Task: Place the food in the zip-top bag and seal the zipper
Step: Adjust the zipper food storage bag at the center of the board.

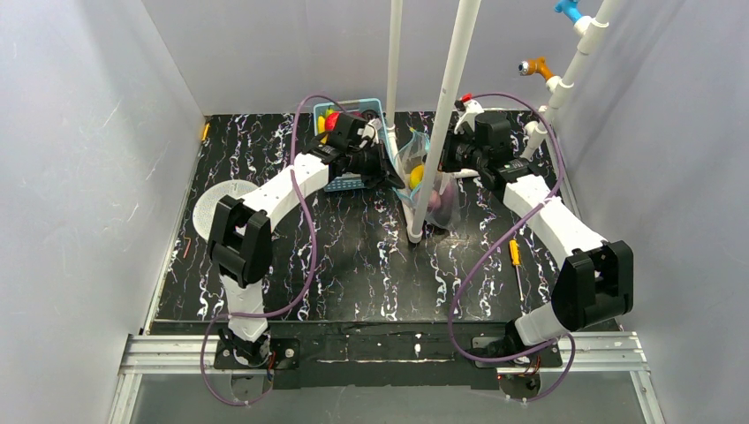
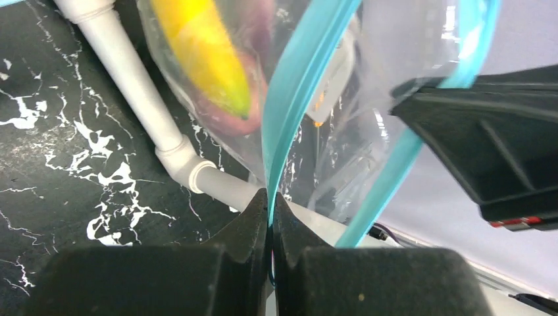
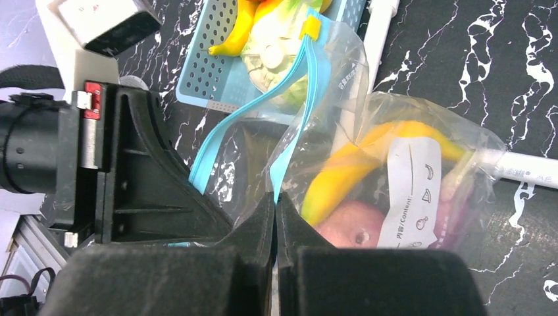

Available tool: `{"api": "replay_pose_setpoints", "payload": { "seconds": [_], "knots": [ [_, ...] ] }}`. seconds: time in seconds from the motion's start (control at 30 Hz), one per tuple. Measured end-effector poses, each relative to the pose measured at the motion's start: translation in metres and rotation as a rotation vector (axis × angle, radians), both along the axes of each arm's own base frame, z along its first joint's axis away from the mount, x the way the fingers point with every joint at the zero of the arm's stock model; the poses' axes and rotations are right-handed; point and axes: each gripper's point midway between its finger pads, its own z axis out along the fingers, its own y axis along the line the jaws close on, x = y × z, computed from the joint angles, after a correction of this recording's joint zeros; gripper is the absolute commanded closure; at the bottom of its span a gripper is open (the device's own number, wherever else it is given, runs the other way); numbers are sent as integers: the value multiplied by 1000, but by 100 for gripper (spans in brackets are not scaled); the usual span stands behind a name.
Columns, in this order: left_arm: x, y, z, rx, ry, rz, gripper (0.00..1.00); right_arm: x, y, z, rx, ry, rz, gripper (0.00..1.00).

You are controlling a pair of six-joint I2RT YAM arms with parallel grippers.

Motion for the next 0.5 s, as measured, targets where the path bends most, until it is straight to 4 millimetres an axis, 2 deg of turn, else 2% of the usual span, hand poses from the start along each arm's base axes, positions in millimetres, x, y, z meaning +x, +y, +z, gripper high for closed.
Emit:
{"api": "replay_pose_setpoints", "payload": {
  "seconds": [0.1, 0.33, 0.5],
  "knots": [
    [-2, 1, -5, 2, 14, 4, 95, 0, 0, 0, 1, 0, -2, 99],
    [-5, 1, -7, 21, -10, -25, 58, 5, -7, -2, -15, -2, -47, 99],
    [1, 13, -13, 75, -37, -4, 42, 7, -18, -4, -36, -7, -105, 99]
  ]
}}
